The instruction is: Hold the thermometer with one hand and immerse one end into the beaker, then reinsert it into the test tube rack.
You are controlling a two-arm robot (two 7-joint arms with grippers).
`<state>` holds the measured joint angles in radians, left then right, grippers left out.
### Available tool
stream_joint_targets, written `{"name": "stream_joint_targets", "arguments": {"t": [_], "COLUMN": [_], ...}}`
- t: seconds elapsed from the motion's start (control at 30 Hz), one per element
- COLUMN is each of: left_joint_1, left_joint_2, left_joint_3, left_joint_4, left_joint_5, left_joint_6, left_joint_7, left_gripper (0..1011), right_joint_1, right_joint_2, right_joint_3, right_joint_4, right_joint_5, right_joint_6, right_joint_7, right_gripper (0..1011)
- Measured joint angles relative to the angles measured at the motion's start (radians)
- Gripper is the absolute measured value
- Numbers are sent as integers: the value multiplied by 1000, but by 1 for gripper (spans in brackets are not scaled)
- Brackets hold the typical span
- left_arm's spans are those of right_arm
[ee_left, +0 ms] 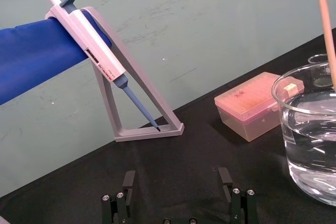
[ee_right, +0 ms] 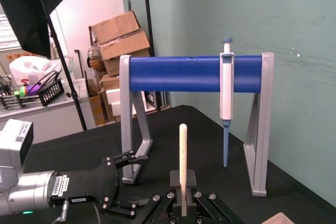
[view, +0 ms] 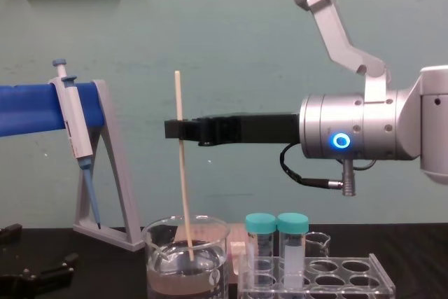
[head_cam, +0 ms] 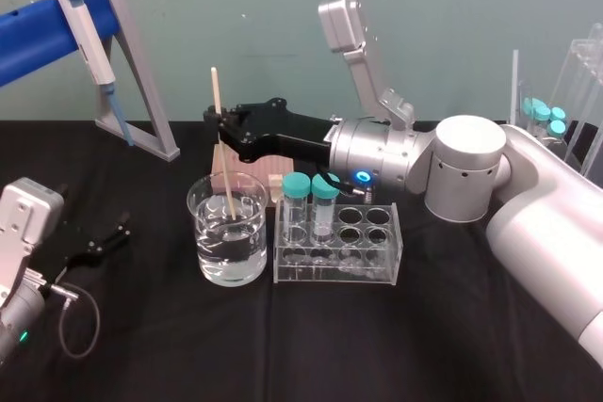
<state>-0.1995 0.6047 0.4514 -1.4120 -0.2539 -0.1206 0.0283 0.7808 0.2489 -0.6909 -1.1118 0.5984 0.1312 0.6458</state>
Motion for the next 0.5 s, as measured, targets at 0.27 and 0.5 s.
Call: {"name": "stream_joint_targets", "arguments": {"t": [0.27,0.5], "left_joint_1": [0,0], "left_joint_2": [0,0], "left_joint_3": [0,0], "left_joint_4": [0,0], "left_joint_5": [0,0], "left_joint_6": [0,0], "left_joint_7": [0,0], "left_gripper": [1004,1004], "right_joint_1": [2,1], "right_joint_2": [-24,-43], "right_joint_3": [5,11], "right_joint_4": [36,57], "right_joint_5": [-20,-44], "right_joint_6": [-18,-35], "right_joint_7": [10,12], "right_gripper": [47,47]}}
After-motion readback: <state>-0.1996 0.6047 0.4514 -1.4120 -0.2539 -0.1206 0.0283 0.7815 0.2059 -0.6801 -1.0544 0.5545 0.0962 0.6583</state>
